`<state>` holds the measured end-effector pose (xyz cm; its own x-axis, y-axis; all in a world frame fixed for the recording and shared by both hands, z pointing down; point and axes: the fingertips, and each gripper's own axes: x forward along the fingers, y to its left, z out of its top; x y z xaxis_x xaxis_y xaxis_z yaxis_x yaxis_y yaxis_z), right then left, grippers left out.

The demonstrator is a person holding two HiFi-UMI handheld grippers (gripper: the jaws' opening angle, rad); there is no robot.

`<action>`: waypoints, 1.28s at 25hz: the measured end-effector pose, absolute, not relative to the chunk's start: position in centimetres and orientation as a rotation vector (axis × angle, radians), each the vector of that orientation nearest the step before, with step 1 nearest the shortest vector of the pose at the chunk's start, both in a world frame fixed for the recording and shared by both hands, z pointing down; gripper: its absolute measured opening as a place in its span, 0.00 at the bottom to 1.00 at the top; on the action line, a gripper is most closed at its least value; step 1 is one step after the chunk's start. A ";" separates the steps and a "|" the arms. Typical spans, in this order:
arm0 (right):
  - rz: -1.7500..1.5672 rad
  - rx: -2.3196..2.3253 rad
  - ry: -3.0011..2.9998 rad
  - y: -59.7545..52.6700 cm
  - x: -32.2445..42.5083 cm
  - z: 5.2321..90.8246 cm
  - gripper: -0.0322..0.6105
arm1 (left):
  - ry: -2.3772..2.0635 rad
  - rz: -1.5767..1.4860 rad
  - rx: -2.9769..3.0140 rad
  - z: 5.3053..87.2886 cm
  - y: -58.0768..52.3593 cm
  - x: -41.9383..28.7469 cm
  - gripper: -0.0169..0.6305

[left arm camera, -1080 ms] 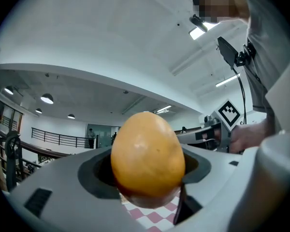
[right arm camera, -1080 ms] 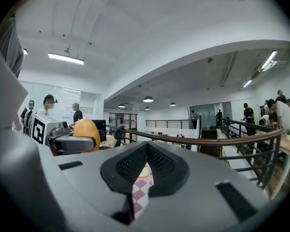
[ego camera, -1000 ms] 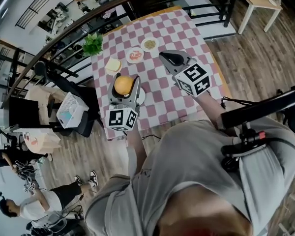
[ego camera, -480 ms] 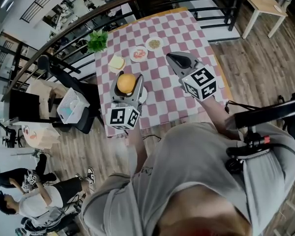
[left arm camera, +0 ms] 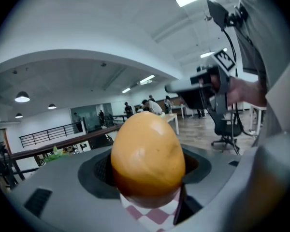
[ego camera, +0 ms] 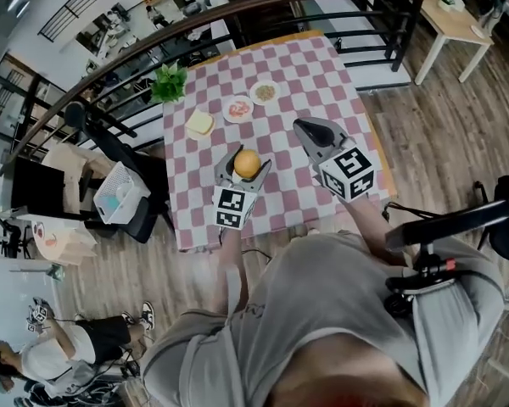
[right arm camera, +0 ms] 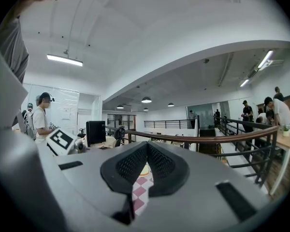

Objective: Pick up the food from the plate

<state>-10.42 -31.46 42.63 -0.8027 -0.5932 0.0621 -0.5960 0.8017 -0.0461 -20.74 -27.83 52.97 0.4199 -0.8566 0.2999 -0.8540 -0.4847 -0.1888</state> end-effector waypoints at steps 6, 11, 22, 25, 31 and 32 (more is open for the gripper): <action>0.205 1.028 -2.875 -30.2 -7.8 45.5 0.07 | 1.156 -1.473 -2.669 70.4 -25.4 -18.9 0.54; 0.187 1.092 -2.850 -30.2 -5.7 45.7 0.07 | 0.935 -1.860 -2.582 82.7 -25.0 -20.0 0.54; 0.193 1.167 -2.781 -29.7 -3.3 46.7 0.07 | 0.662 -2.210 -2.527 93.6 -22.3 -21.2 0.54; 0.193 1.169 -2.769 -29.5 -3.3 47.0 0.07 | 0.649 -2.212 -2.545 93.7 -22.3 -21.4 0.54; 0.195 1.163 -2.765 -29.7 -3.8 47.1 0.07 | 0.610 -2.228 -2.621 93.9 -22.6 -21.9 0.53; 0.194 1.159 -2.768 -29.8 -4.0 47.1 0.07 | 0.600 -2.221 -2.627 93.9 -22.5 -21.8 0.53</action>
